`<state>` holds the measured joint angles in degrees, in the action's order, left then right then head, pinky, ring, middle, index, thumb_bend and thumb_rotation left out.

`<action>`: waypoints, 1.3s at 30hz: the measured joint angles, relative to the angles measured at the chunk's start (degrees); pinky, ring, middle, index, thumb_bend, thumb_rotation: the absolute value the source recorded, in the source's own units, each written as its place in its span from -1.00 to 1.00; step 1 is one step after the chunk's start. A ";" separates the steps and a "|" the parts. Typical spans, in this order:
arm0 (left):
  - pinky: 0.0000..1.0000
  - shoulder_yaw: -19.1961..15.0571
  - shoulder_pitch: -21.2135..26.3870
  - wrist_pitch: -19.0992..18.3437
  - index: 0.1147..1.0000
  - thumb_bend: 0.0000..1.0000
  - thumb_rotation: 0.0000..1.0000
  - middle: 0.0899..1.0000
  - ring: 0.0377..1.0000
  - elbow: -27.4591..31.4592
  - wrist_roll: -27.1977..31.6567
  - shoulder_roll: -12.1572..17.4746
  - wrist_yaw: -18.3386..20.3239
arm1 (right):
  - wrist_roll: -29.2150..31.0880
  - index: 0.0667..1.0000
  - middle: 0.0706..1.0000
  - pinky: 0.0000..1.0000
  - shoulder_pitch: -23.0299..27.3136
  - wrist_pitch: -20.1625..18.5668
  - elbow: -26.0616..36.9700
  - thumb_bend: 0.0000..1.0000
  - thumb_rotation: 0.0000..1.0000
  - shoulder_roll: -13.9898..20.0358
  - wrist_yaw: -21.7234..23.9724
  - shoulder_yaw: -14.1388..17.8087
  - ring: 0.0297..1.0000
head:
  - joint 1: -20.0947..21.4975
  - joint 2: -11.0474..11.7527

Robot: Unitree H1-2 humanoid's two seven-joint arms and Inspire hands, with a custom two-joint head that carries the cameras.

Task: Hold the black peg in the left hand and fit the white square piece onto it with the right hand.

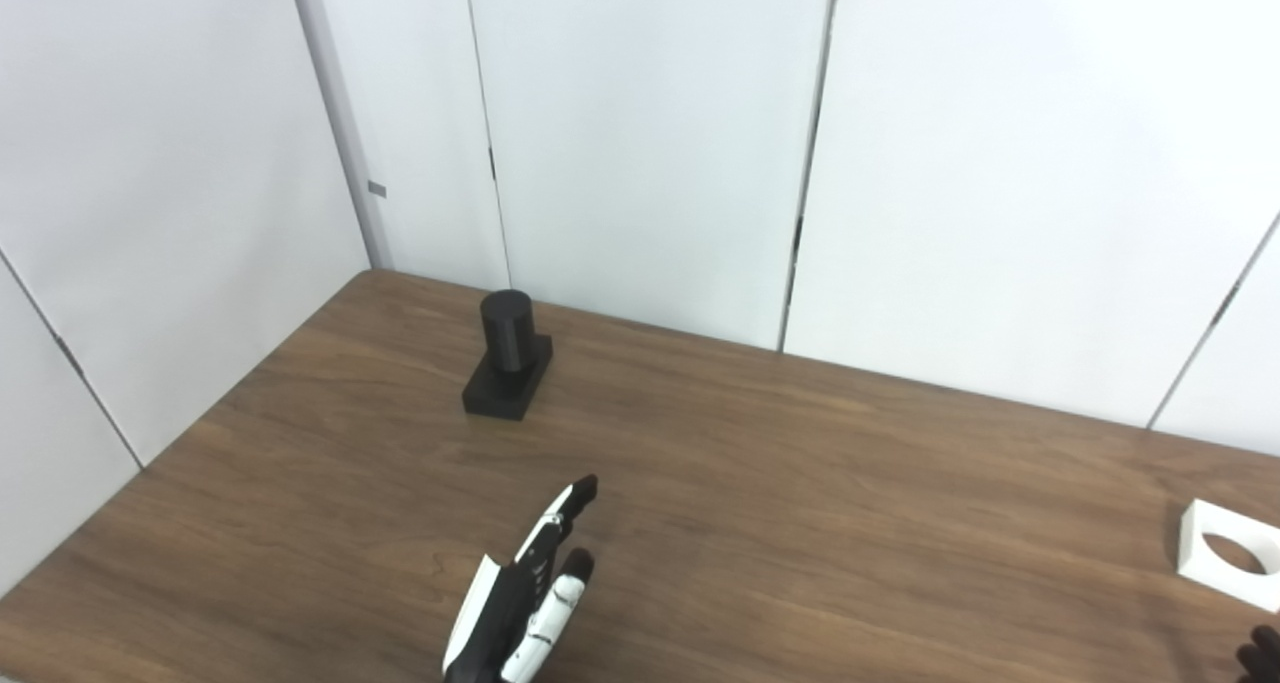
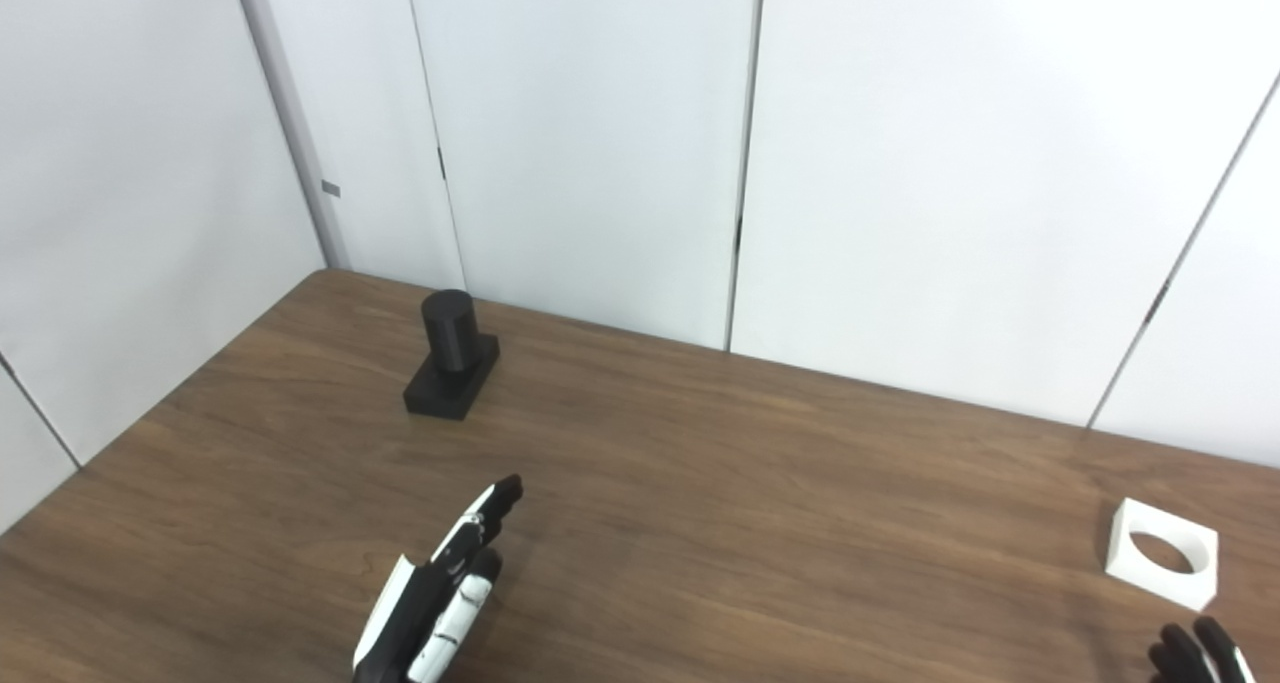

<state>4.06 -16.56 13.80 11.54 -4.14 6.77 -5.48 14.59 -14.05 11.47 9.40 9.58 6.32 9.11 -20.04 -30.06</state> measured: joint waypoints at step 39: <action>1.00 -7.55 20.79 -40.35 0.87 0.87 0.46 1.00 1.00 -2.72 -53.09 4.64 -5.91 | -1.53 0.81 0.85 0.98 -1.29 -1.47 2.04 0.48 0.69 -1.16 -1.11 -0.51 0.93 | 2.72 -2.11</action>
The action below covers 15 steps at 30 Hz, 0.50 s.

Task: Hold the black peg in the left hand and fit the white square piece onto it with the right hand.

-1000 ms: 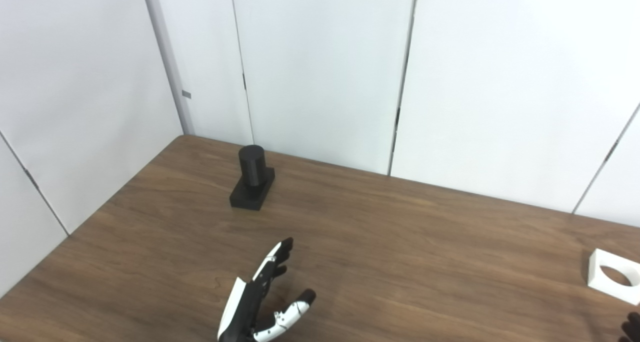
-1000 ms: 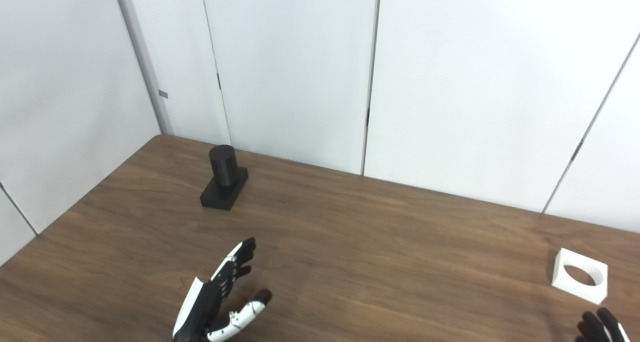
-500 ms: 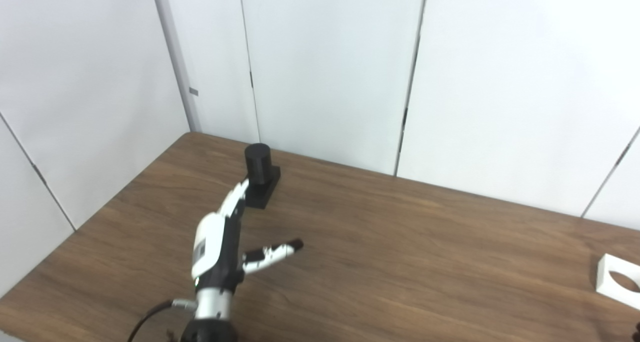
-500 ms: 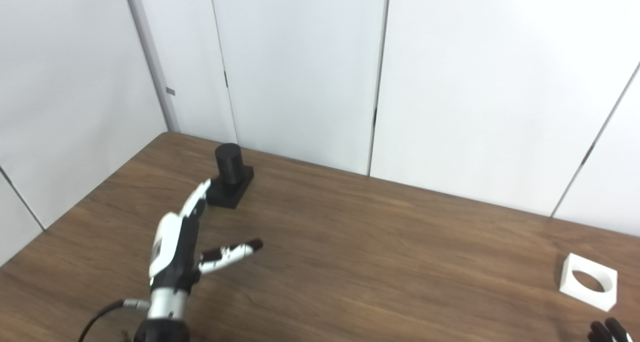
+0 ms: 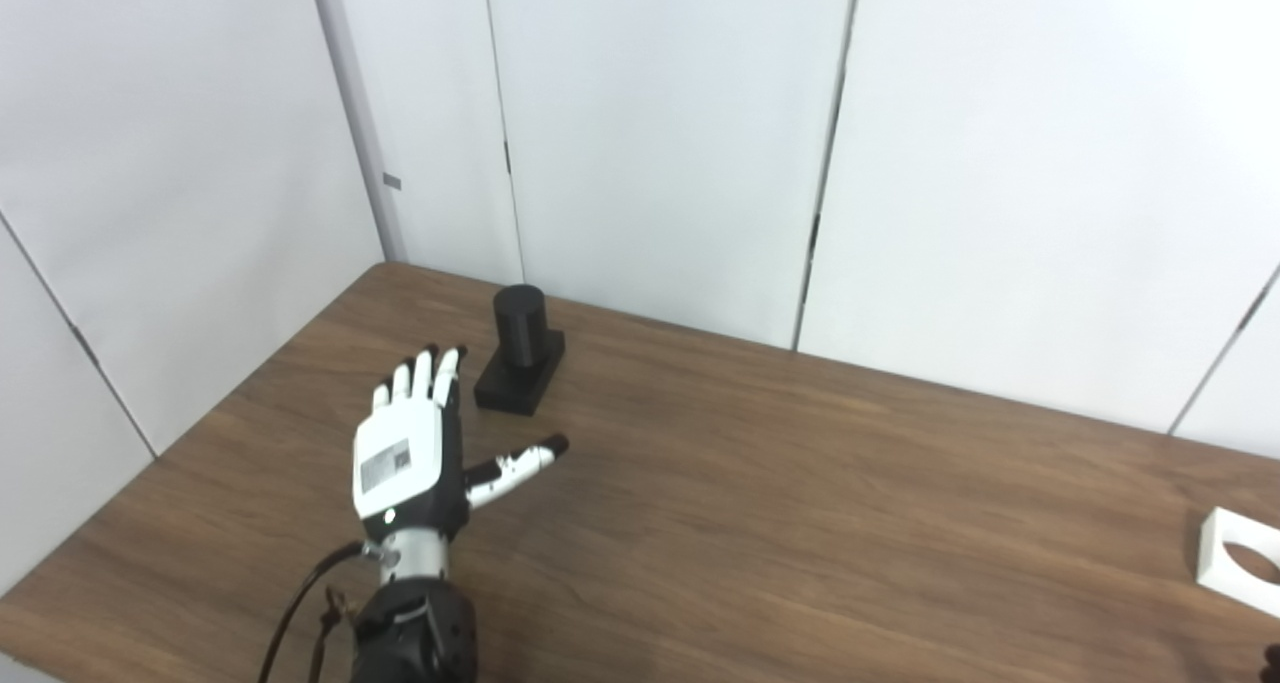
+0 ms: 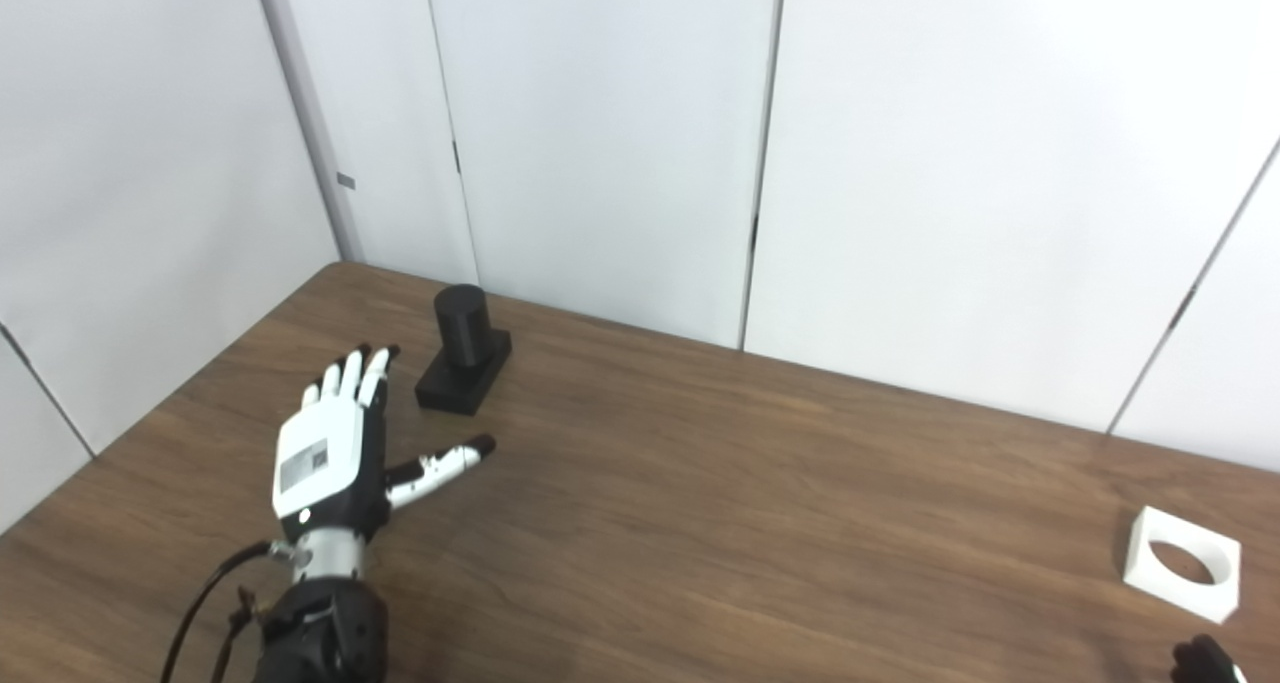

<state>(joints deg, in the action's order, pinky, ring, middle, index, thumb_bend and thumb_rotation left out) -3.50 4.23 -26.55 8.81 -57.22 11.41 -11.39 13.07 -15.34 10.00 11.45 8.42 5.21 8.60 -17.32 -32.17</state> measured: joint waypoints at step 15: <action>1.00 -4.27 10.79 -0.24 0.81 0.87 0.55 0.98 1.00 -15.58 -10.66 0.69 6.72 | 0.08 0.82 0.79 0.99 -0.72 -0.14 0.51 0.34 0.70 -0.17 -0.11 -0.39 0.88 | 0.88 -0.18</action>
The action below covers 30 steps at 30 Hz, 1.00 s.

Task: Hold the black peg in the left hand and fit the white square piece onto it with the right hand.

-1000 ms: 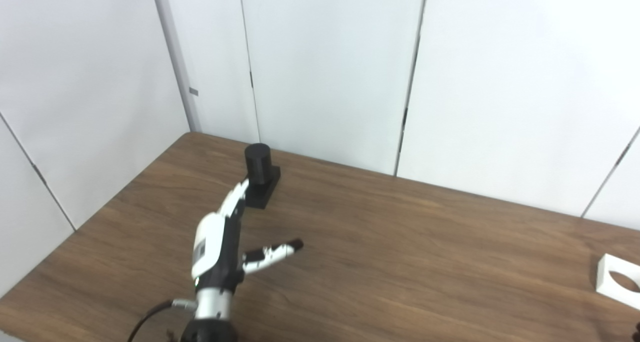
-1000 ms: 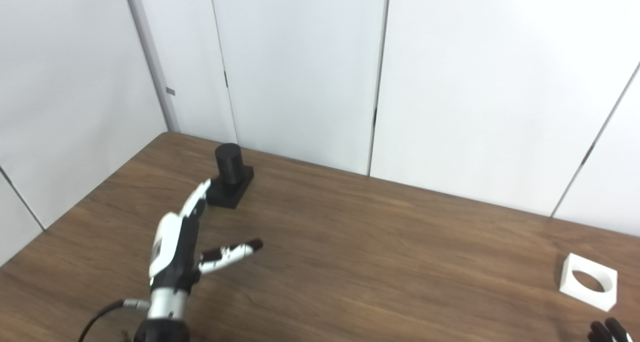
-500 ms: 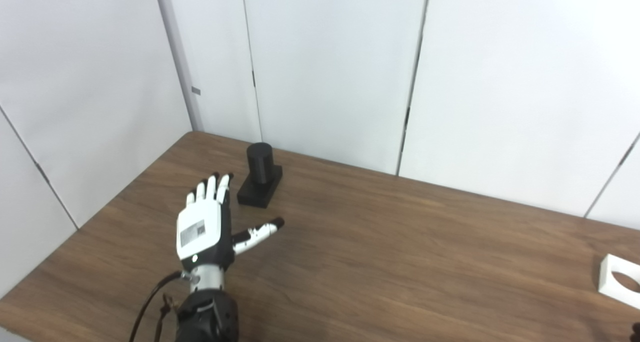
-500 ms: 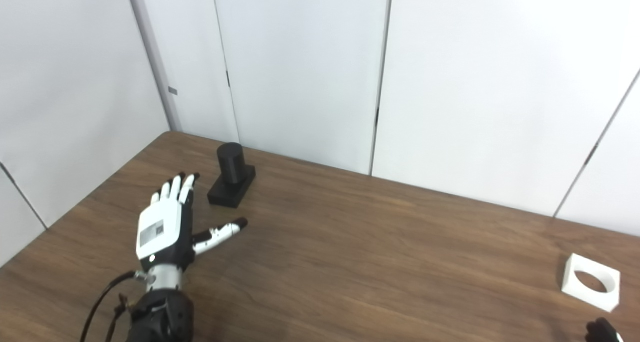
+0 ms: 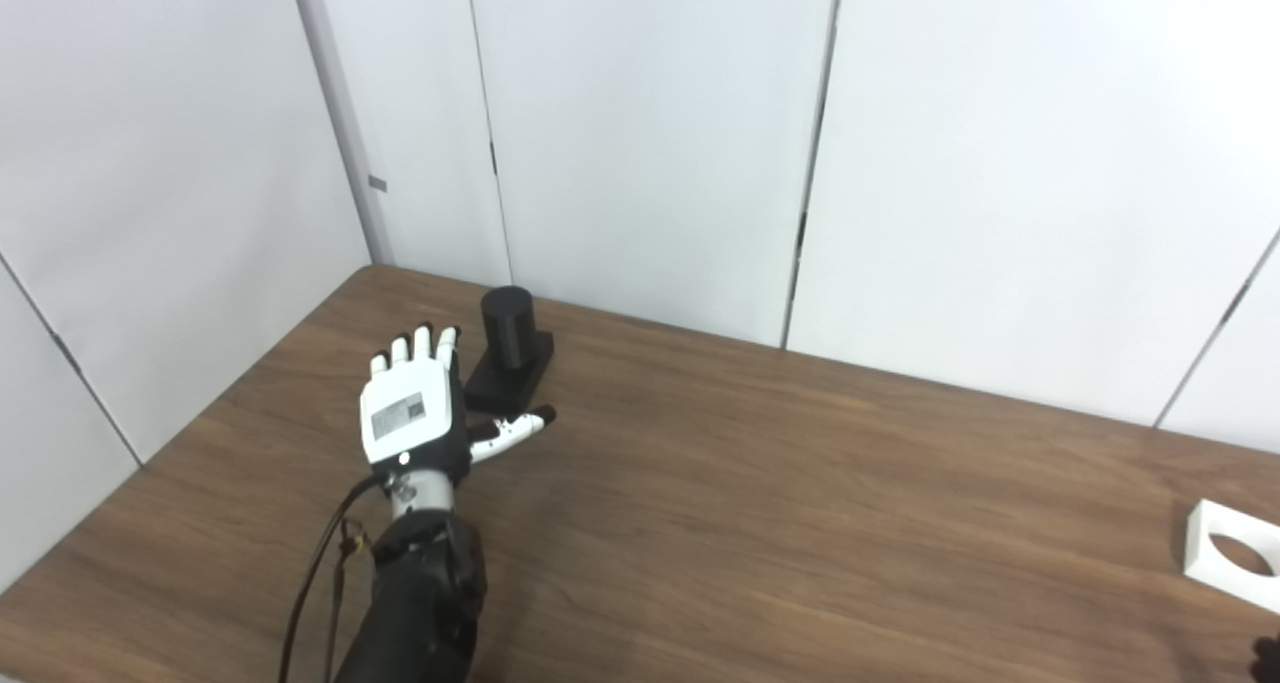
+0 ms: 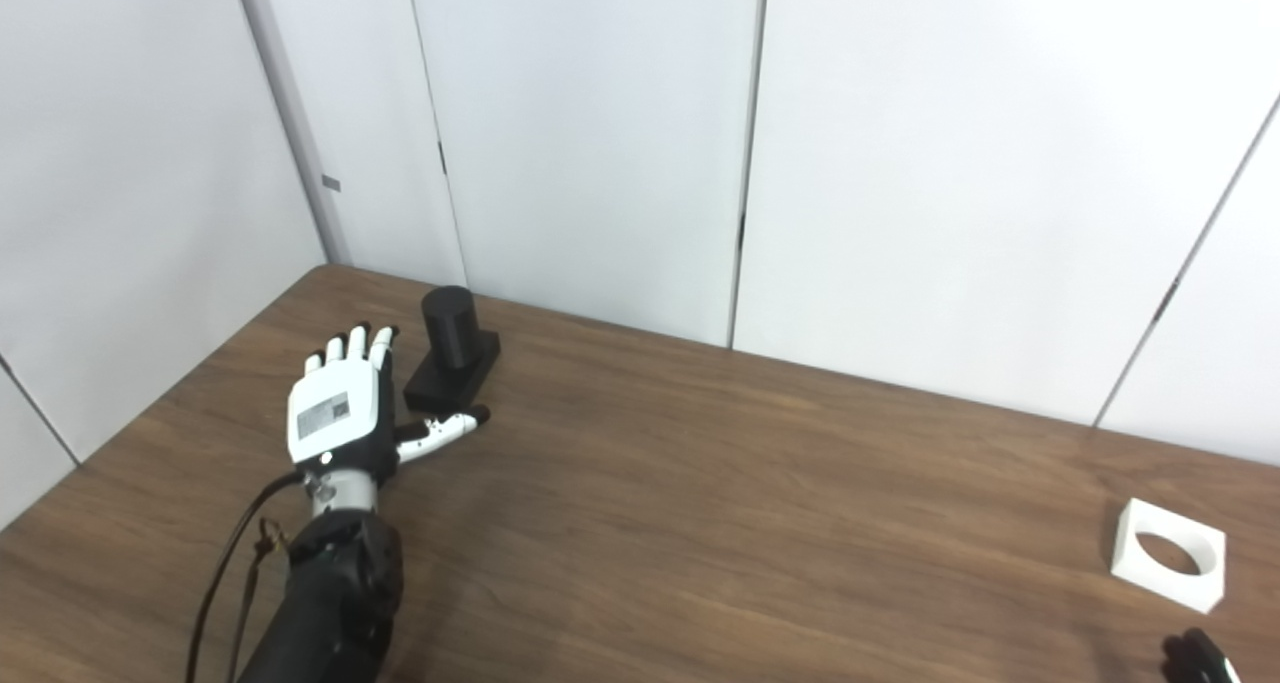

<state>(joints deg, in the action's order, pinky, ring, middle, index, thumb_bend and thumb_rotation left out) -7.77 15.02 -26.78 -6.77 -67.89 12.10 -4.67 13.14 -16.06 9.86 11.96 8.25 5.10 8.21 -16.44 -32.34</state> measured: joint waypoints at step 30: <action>1.00 -3.26 10.52 0.04 0.64 0.87 0.44 0.86 0.93 -22.55 -3.51 -0.56 -4.67 | -2.39 0.74 0.74 1.00 -1.12 -0.51 1.22 0.33 0.64 -0.32 -2.10 -0.59 0.89 | 0.79 -0.44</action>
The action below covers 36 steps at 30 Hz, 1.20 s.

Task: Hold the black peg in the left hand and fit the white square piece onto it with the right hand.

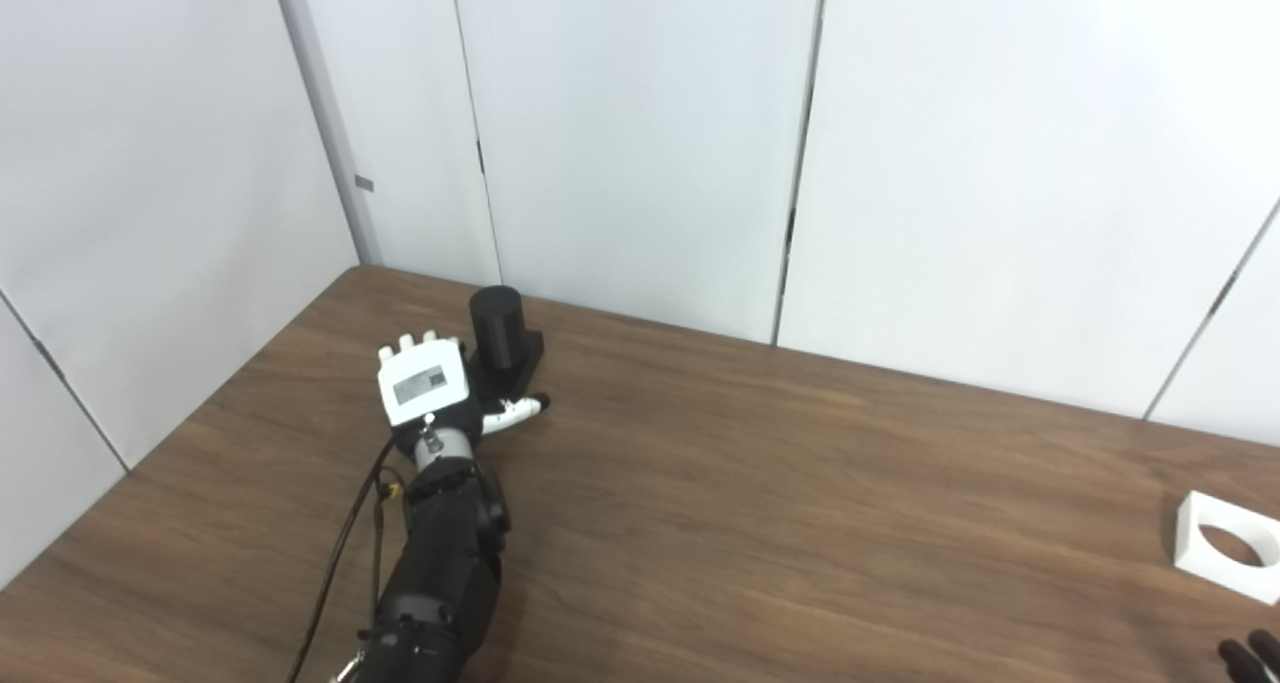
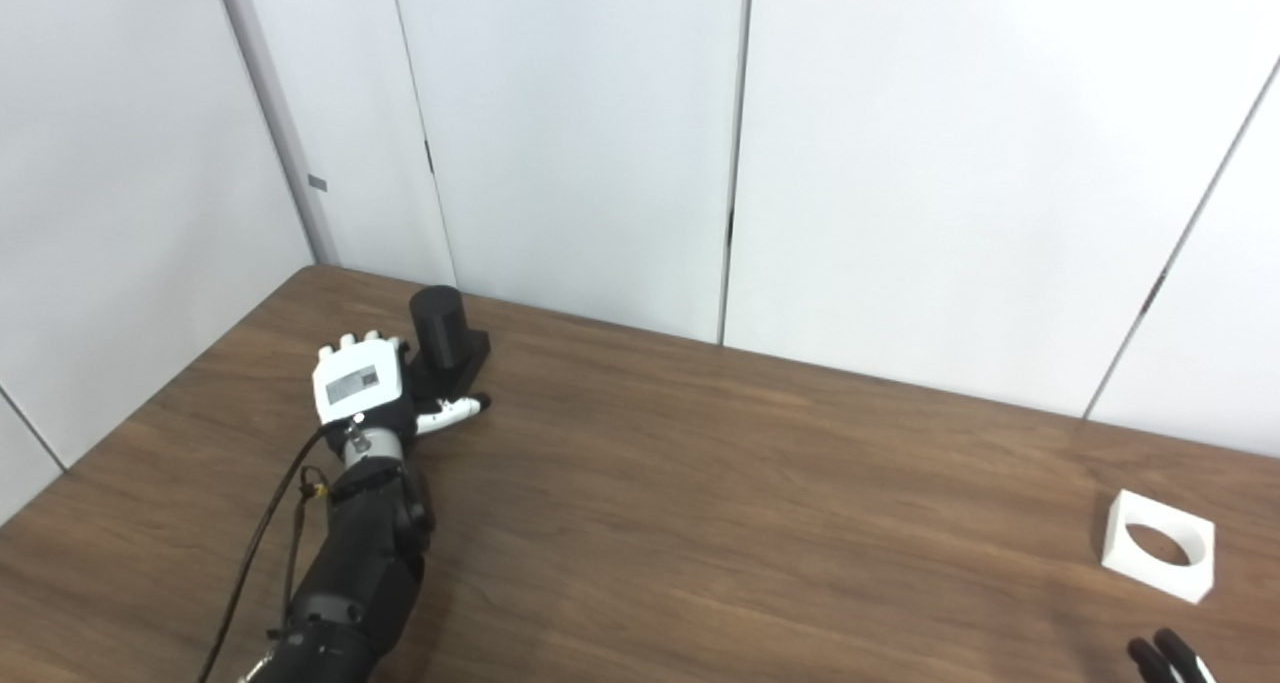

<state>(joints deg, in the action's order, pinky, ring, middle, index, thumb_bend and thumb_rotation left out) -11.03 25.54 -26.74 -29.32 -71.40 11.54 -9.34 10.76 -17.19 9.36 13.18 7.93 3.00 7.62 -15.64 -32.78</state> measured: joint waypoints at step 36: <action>1.00 2.14 2.81 0.09 0.15 0.56 0.05 0.62 0.79 -7.00 6.77 2.30 -7.39 | 2.09 0.80 0.79 1.00 -0.67 -0.68 0.48 0.35 0.79 -0.04 -0.21 -0.82 0.97 | 1.14 -0.44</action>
<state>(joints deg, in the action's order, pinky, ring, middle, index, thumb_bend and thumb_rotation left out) -8.89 28.36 -26.65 -36.31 -64.63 13.84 -16.73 12.84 -17.86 8.68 13.66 7.89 2.79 6.80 -14.50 -33.22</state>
